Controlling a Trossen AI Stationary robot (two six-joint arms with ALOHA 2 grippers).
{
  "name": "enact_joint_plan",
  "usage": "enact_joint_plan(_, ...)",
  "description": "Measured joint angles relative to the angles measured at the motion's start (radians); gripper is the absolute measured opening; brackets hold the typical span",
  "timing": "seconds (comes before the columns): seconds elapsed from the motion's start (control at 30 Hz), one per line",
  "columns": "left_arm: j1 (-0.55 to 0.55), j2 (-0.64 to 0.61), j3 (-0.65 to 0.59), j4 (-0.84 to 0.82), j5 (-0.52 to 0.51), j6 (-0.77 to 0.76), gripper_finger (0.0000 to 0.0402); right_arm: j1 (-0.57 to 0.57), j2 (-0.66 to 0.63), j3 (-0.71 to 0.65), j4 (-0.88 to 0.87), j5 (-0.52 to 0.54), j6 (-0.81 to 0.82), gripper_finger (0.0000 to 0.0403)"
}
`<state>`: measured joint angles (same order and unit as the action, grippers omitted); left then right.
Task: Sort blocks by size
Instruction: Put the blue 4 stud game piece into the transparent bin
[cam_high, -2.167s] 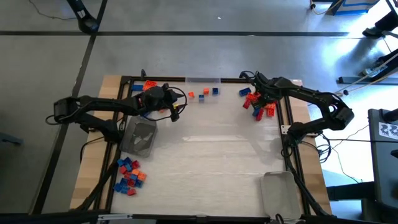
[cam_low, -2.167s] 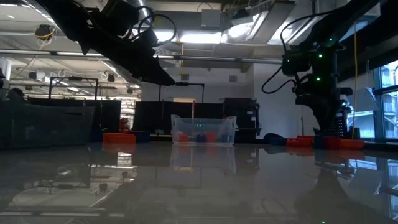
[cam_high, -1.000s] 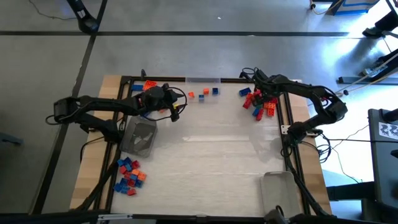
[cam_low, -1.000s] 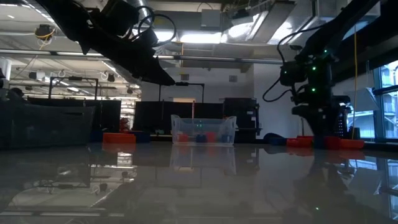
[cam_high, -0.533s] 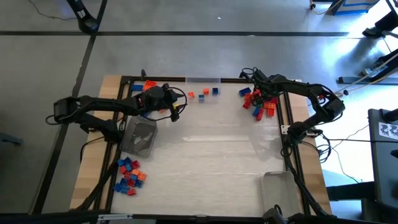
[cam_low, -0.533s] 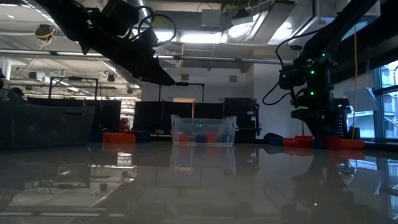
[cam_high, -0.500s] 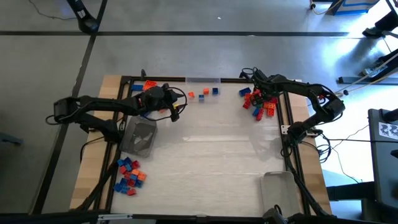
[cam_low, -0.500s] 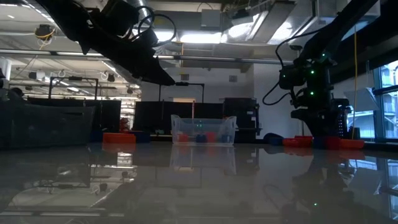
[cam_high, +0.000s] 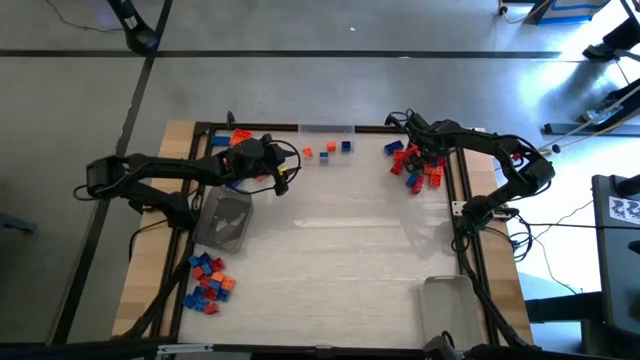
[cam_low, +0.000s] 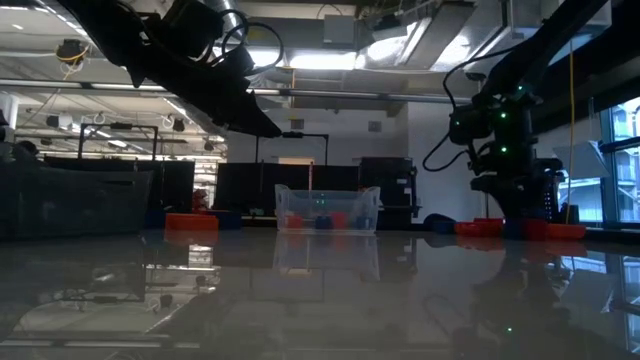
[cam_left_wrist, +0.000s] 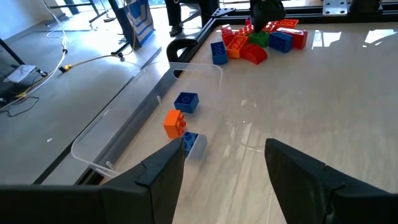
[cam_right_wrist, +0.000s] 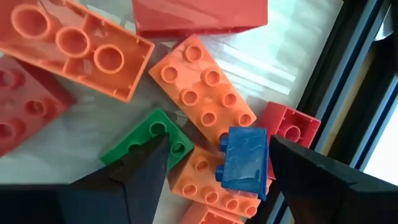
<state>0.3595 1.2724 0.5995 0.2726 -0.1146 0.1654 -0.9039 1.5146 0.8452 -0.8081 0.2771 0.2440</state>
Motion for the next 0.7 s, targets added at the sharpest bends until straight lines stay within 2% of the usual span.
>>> enact_joint_plan(0.27, 0.000, 0.000, 0.000, 0.000, 0.000, 0.001, 0.0210, 0.000, 0.001, 0.000, -0.013, -0.001, -0.006, 0.0265)
enact_joint_plan(0.7, 0.000, 0.000, 0.000, 0.000, 0.000, 0.003, 0.0210, 0.000, 0.002, -0.002, -0.028, -0.006, -0.023, 0.0131)
